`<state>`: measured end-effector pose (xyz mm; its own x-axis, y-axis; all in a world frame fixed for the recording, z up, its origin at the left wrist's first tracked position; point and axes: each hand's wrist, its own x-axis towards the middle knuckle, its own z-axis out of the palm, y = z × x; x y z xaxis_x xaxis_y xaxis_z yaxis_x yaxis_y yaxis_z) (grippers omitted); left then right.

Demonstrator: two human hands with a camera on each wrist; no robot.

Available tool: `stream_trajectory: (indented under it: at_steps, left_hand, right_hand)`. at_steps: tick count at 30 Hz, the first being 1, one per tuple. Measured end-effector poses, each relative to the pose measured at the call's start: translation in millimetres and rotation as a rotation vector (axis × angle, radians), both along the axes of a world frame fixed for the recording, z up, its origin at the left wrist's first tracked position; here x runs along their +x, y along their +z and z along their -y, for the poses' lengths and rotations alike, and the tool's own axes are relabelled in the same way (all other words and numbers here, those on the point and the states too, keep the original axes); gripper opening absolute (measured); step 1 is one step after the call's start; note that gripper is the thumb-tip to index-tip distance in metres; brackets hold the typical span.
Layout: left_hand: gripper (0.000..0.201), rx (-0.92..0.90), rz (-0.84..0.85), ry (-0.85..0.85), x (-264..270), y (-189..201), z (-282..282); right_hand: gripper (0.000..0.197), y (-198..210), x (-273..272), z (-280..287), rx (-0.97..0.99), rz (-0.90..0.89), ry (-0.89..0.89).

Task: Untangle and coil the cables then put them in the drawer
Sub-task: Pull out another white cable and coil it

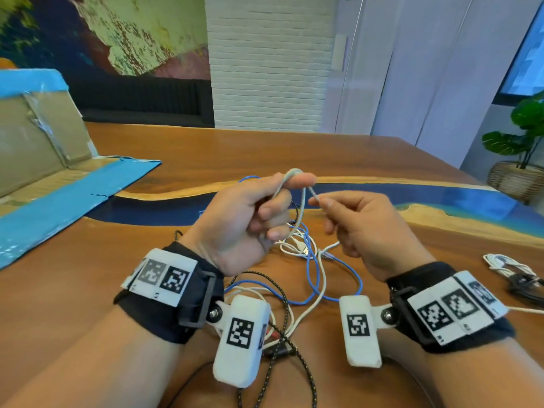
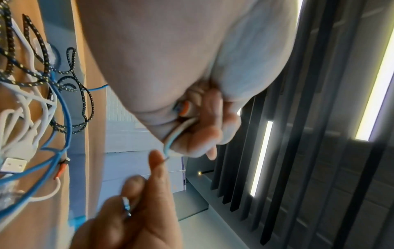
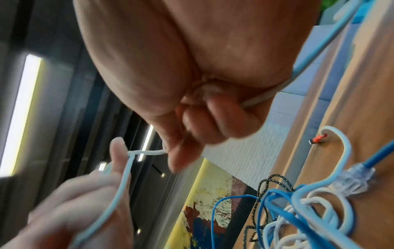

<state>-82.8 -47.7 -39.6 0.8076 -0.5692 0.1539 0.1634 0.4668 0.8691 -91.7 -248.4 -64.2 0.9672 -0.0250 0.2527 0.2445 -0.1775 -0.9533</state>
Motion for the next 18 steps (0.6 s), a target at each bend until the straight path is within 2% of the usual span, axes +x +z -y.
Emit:
stream_trajectory:
  at_steps: [2, 4, 6, 9, 14, 16, 18]
  left_hand:
    - [0.039, -0.108, -0.006, 0.092, -0.3, 2.1, 0.2]
    - [0.034, -0.140, 0.000, 0.228, 4.6, -0.1, 1.2]
    - [0.026, -0.024, 0.060, 0.374, 9.3, -3.9, 1.3]
    - [0.022, 0.269, 0.224, 0.472, 10.6, -9.1, 3.4]
    - [0.032, 0.654, 0.411, 0.327, 7.9, -13.7, 4.0]
    - [0.044, 0.649, 0.381, 0.213, 4.1, -11.9, 4.3]
    - [0.052, 0.553, 0.303, 0.126, 0.2, -8.4, 3.3]
  right_hand:
    - [0.022, -0.9, -6.1, -11.6, -0.152, -0.051, 0.116]
    - [0.022, -1.3, -13.1, -23.3, -0.287, -0.095, 0.251]
    - [0.025, -1.9, -17.9, -31.5, -0.406, -0.112, 0.357]
    - [0.026, 0.4, -23.1, -37.1, -0.383, -0.043, 0.386]
    - [0.020, 12.4, -15.0, -12.6, -0.109, 0.125, 0.167]
    - [0.020, 12.9, -9.7, -3.9, -0.025, 0.157, 0.089]
    - [0.021, 11.0, -7.1, -1.6, 0.012, 0.165, 0.037]
